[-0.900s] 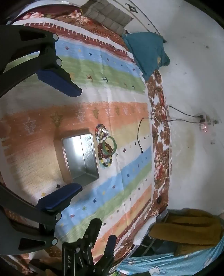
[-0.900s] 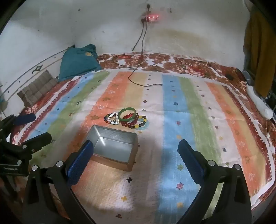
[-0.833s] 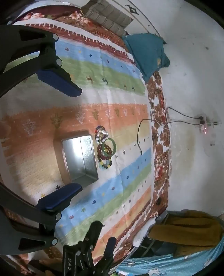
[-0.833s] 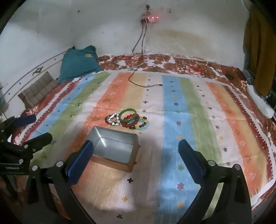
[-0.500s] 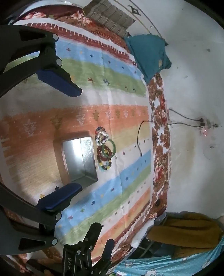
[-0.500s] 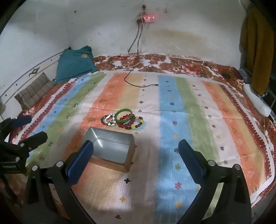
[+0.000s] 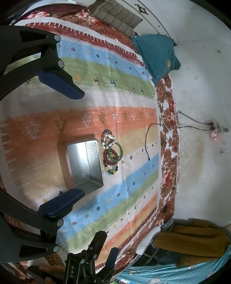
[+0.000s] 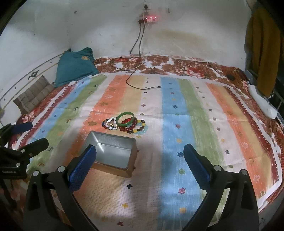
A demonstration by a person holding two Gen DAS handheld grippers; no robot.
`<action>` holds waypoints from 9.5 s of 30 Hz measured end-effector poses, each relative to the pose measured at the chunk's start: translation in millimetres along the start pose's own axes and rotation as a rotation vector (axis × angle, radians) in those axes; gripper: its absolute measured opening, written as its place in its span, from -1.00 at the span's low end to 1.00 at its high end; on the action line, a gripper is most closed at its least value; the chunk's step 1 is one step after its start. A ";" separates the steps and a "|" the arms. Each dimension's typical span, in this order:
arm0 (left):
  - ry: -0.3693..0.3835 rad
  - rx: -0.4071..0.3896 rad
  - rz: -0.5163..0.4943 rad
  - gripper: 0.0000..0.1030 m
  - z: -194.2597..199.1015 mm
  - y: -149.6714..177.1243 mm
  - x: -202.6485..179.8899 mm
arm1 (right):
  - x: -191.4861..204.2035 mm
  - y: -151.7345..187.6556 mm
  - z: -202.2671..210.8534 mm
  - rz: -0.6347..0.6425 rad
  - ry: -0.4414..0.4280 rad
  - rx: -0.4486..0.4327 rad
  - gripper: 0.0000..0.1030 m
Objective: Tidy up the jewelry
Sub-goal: 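Move both tools toward the bracelet pile beside the silver tin, then lower both tools over the bracelet pile, then grasp the white bead bracelet with the left tool while the right tool grasps the green jade bangle, then carry the white bracelet with the left tool while the right tool carries the bangle over the tin, then open both tools to drop the bracelet and bangle into the tin, then move both tools back to the remaining bracelets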
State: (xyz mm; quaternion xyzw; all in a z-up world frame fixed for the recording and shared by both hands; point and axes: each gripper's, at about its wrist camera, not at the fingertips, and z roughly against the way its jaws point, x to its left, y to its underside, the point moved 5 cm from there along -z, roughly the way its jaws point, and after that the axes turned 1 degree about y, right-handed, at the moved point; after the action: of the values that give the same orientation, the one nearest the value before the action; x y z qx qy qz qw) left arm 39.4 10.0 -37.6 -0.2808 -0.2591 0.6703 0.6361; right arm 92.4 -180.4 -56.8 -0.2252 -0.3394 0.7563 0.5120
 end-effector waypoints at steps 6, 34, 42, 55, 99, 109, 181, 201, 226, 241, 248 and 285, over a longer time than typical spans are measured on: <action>0.018 0.021 0.011 0.90 -3.8 0.2 0.5 | -0.5 -0.3 -0.6 -0.001 -0.004 0.010 0.93; -0.026 0.048 0.009 0.90 -13.9 3.6 6.1 | 0.6 -0.9 -16.0 -0.019 -0.028 0.063 0.93; -0.031 0.071 -0.009 0.90 -22.5 1.0 5.2 | 1.1 -2.2 -20.0 -0.014 -0.038 0.078 0.93; -0.078 0.118 -0.107 0.90 -56.8 -24.1 6.7 | 2.3 -31.5 -60.1 -0.023 -0.028 0.139 0.93; -0.079 0.269 -0.210 0.89 -199.6 -63.0 20.6 | 7.5 -62.4 -210.0 -0.031 -0.042 0.332 0.93; -0.069 0.308 -0.197 0.86 -230.6 -62.0 32.5 | 4.9 -60.2 -240.2 -0.058 -0.067 0.386 0.93; 0.035 0.223 -0.191 -0.69 -217.5 -93.8 16.7 | 10.0 -72.8 -230.9 0.001 -0.066 0.339 -0.82; 0.079 0.168 -0.104 -0.69 -148.8 -90.8 13.4 | 12.4 -62.3 -161.9 0.031 -0.055 0.266 -0.82; 0.129 0.116 -0.127 -0.69 -88.4 -57.3 -7.1 | 20.5 -24.3 -109.0 0.033 -0.063 0.246 -0.82; 0.074 0.128 -0.134 -0.20 -82.0 -42.3 -9.3 | 21.0 -13.5 -111.0 0.021 -0.057 0.279 -0.16; 0.026 0.148 -0.085 -0.06 -89.7 -45.4 10.0 | 5.9 -17.8 -119.5 -0.038 -0.043 0.296 -0.17; -0.037 0.305 0.049 0.43 -194.2 -66.3 62.7 | 9.0 -54.5 -206.3 -0.001 -0.013 0.329 0.35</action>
State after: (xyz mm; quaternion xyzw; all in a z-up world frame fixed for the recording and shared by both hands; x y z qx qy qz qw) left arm 221.4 74.4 -131.4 -0.1750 -0.1590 0.7222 0.6500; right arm 264.9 -100.3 -154.0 -0.1334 -0.2146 0.8028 0.5401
